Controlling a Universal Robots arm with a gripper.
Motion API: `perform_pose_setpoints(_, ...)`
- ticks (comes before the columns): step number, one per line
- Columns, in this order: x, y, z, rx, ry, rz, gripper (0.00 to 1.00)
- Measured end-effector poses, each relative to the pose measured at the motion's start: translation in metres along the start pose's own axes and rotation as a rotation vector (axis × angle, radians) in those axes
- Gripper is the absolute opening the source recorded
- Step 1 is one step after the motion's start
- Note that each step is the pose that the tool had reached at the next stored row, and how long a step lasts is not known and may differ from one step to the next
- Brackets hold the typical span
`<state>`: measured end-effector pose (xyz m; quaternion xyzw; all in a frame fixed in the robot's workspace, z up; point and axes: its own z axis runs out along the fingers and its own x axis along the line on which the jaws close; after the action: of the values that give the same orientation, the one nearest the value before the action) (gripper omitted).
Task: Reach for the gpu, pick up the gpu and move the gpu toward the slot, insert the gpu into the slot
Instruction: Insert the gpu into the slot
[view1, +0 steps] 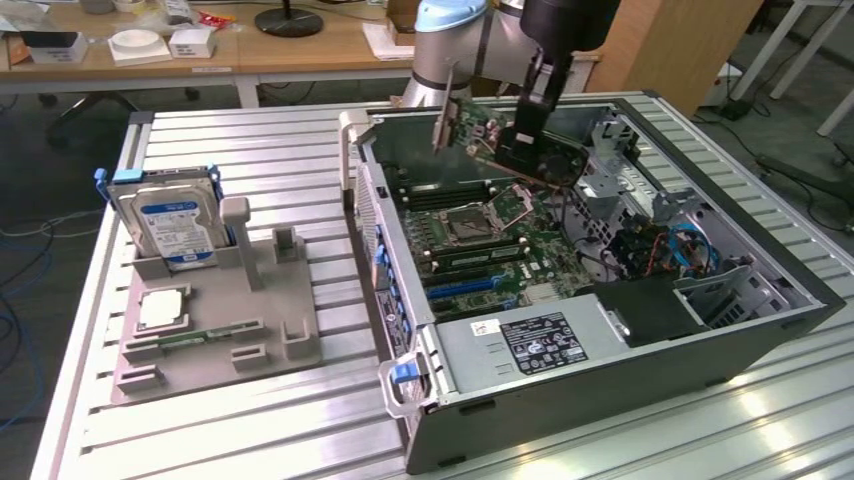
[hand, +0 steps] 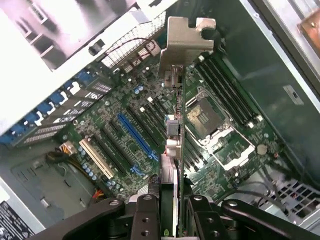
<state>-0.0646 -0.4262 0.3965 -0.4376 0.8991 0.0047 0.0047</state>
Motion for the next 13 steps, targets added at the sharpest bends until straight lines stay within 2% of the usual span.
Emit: perform_pose_setpoints(13, 0.0, 0.0, 0.0, -0.0024, 0.0008, -0.192, 0.27)
